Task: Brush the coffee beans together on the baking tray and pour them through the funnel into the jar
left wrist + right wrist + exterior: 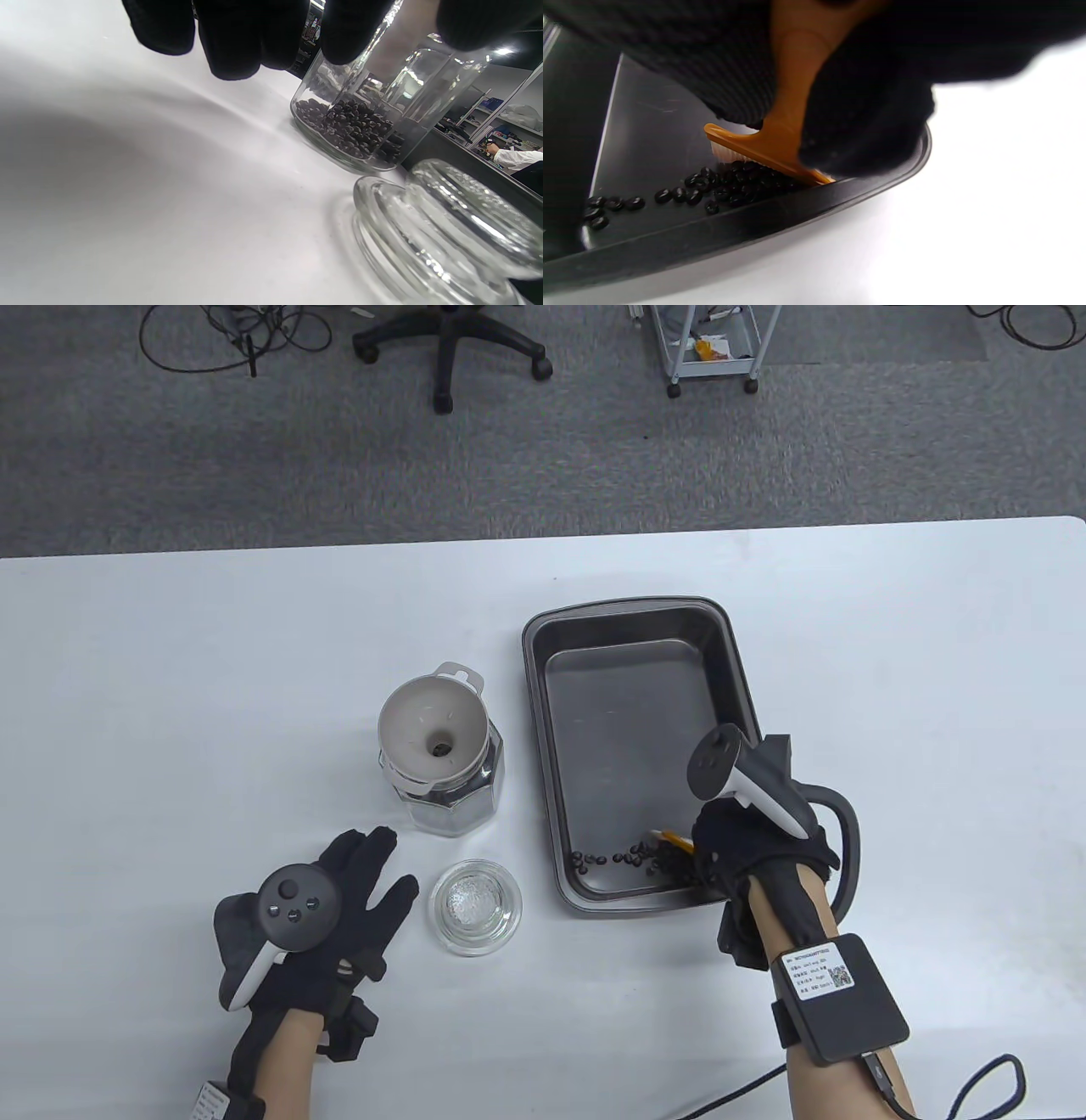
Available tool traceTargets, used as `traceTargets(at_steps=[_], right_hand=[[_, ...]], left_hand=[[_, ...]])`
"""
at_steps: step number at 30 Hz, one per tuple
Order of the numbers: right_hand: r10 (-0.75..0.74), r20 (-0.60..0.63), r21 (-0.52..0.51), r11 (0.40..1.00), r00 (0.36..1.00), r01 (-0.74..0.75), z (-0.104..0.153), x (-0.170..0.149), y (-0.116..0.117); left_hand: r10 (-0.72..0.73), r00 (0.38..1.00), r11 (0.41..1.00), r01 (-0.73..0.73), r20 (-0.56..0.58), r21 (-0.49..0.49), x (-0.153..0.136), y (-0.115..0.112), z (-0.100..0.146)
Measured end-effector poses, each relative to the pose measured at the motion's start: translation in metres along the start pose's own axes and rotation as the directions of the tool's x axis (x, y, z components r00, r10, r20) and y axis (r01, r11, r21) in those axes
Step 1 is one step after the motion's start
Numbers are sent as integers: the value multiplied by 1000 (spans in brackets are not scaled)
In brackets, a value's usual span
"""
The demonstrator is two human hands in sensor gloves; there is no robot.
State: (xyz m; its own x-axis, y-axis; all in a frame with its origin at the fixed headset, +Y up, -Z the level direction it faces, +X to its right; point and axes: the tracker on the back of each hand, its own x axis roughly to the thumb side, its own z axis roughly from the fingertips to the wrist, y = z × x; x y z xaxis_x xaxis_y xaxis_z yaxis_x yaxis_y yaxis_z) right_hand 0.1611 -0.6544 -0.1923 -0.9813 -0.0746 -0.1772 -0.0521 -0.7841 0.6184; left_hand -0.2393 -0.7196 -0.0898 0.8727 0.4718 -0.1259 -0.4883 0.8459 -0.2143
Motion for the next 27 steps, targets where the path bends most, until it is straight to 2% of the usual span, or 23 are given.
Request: traceTargets(at_steps=[27], right_hand=[[10,75,29,1000,997,-12,12,52,0]], left_hand=[[14,1000,1000,-14,11,-1,1,0,1]])
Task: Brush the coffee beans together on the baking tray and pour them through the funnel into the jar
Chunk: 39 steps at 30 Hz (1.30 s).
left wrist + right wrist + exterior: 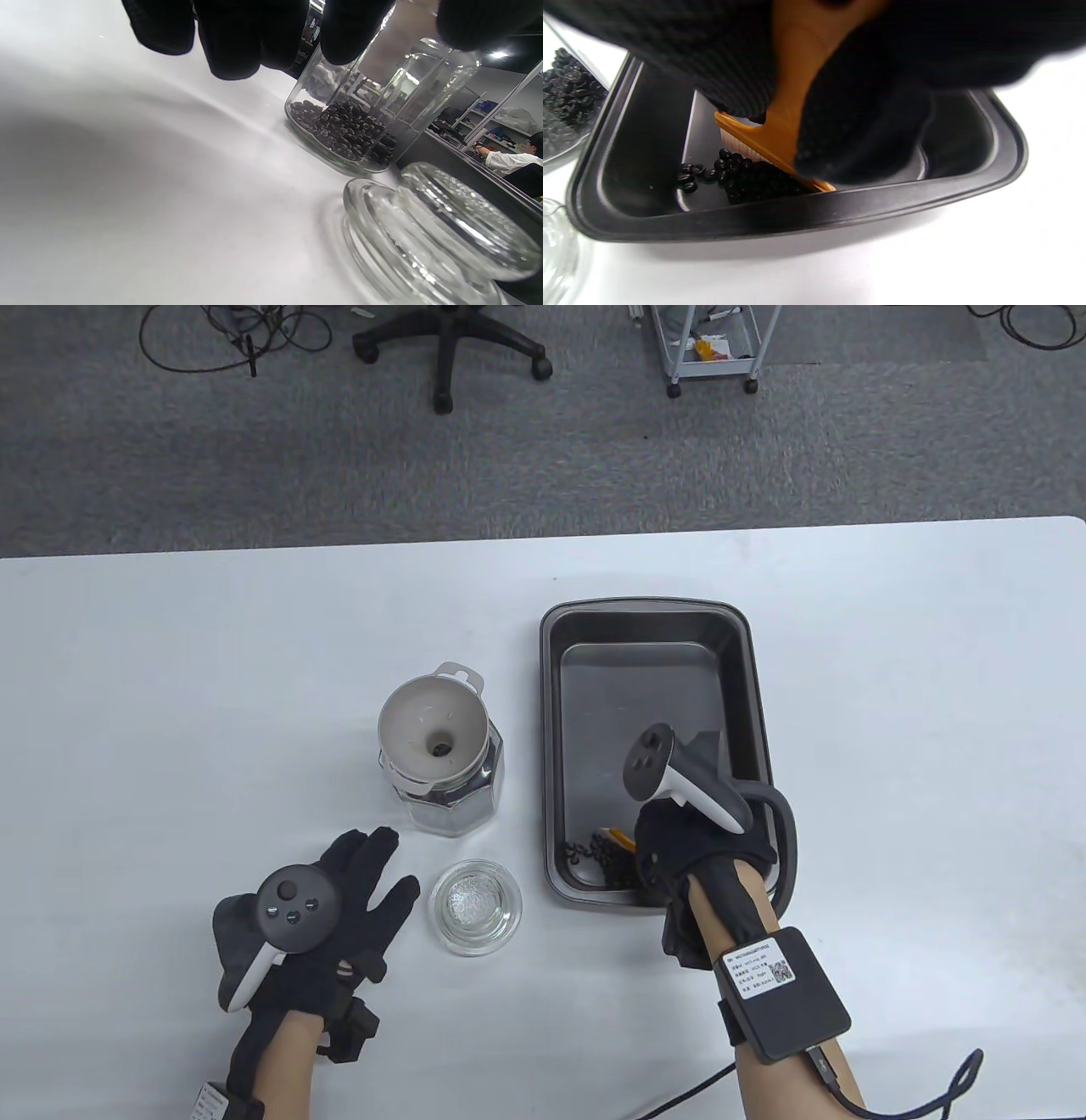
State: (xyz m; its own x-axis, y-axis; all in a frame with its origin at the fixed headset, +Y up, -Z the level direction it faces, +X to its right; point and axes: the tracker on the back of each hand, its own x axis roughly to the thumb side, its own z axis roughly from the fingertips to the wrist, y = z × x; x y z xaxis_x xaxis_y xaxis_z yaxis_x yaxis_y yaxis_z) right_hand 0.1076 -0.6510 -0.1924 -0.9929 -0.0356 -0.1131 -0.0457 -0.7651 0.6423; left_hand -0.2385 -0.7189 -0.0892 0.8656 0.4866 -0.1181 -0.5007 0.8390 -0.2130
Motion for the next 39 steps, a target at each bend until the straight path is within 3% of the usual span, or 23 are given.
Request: traceTargets(at_steps=[26,39], right_hand=[[32,21,-9,999,999,-31,4,24,-1],[-83,23,-104,991,996,85,13,-15,-15]], left_hand=[[11,1000,1000,-11,2,1,-1,2,1],[1,1000,1000,-2,-4,-13,-1,0,1]])
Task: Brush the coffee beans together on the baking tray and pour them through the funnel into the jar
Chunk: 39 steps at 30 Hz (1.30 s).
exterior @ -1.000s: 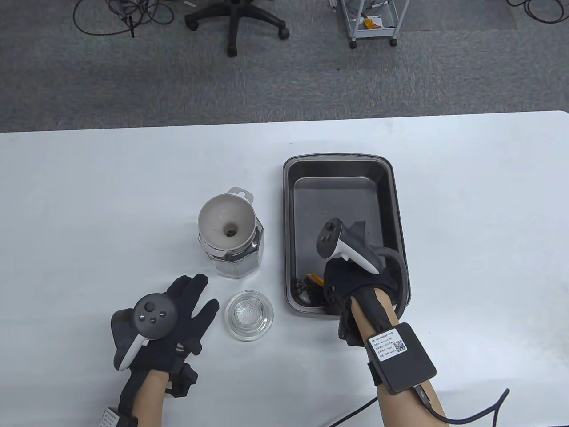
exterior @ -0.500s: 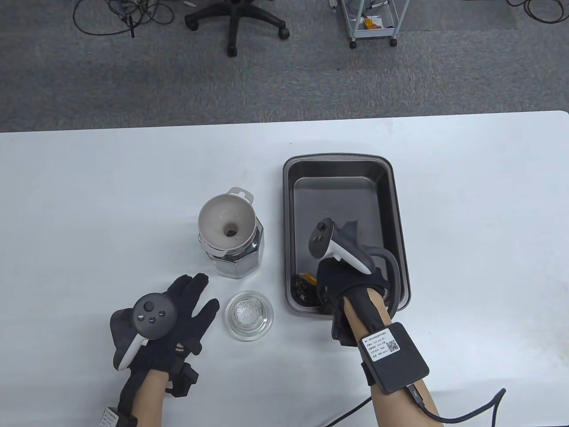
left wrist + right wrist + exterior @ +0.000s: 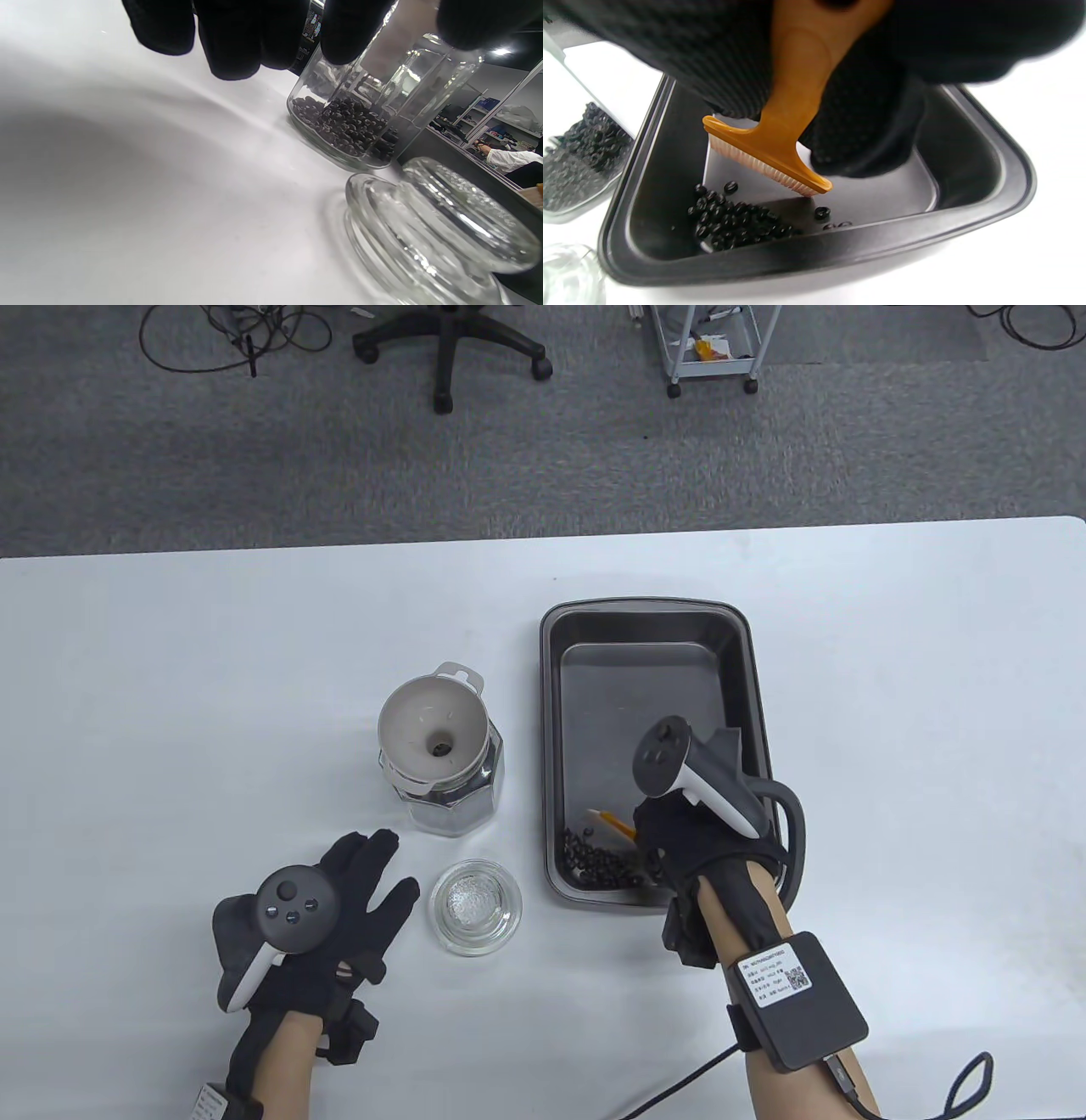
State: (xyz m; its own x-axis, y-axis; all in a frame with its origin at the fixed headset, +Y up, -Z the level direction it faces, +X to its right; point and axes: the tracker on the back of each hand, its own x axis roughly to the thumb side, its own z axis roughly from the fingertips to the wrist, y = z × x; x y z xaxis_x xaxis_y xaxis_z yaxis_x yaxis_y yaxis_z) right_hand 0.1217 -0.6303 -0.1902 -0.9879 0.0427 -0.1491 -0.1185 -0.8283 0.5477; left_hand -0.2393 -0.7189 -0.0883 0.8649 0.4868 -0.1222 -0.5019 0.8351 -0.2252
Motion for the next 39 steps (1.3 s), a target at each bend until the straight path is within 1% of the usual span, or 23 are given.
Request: traceTargets(at_steps=[6,13,24,29,35,39], right_hand=[[-61,7,-67,996,998,61,7,-26,-11],[-141,46,-202,968,989,147,18,-55,-23],[-194,92,-345,914,977,214,25,-91,-20],[-224,128,-428,866,966,258,25,-103,-14],[-250,152,-531,795,956,292,23,-109,-2],[-286,161,-612,722,945,323,20,-117,9]], left_hand=[[-5,1000,1000,5,-4,1,0,0,1],[-8,1000,1000,8,-7,-1,0,0,0],[-17,1000,1000,17,-9,-1,1,0,1],[-20,1000,1000,20,-11,-4,1,0,1],[-21,1000,1000,21,-12,-4,1,-1,1],[-25,1000,1000,25,-12,-7,1,-1,1]])
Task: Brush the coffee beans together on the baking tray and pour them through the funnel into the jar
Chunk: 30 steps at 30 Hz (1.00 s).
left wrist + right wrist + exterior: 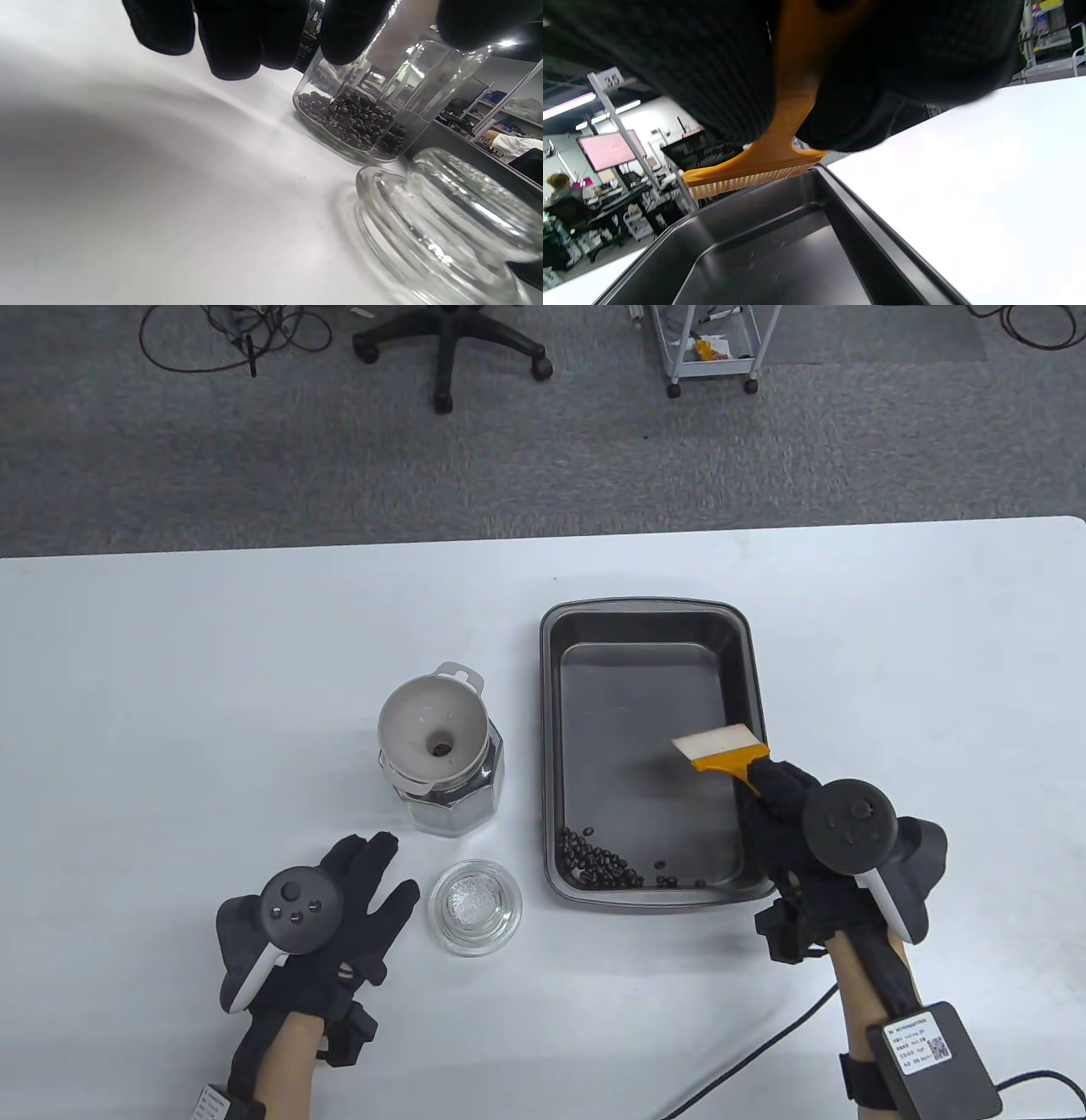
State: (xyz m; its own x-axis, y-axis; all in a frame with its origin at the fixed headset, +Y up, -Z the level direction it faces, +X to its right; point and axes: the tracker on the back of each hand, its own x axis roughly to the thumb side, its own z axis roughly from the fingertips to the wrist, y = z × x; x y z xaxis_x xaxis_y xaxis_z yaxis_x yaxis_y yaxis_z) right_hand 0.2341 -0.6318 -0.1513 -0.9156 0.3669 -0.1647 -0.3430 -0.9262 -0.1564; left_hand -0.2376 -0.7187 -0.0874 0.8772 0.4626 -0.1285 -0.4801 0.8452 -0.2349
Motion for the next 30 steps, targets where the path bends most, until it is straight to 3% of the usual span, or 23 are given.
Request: traceTargets(at_steps=[5,18,30], right_hand=[[-78,-50,-105,992,996,72,3,-20,6],[-265,-177,-190,954,948,231,1,-82,36],[-201,-241,-176,971,950,161,2,-106,56]], left_hand=[[5,1000,1000,-5,2,4,0,1,0],[-6,1000,1000,6,-5,21,0,3,6],[-3,1000,1000,4,-29,28,-4,5,7]])
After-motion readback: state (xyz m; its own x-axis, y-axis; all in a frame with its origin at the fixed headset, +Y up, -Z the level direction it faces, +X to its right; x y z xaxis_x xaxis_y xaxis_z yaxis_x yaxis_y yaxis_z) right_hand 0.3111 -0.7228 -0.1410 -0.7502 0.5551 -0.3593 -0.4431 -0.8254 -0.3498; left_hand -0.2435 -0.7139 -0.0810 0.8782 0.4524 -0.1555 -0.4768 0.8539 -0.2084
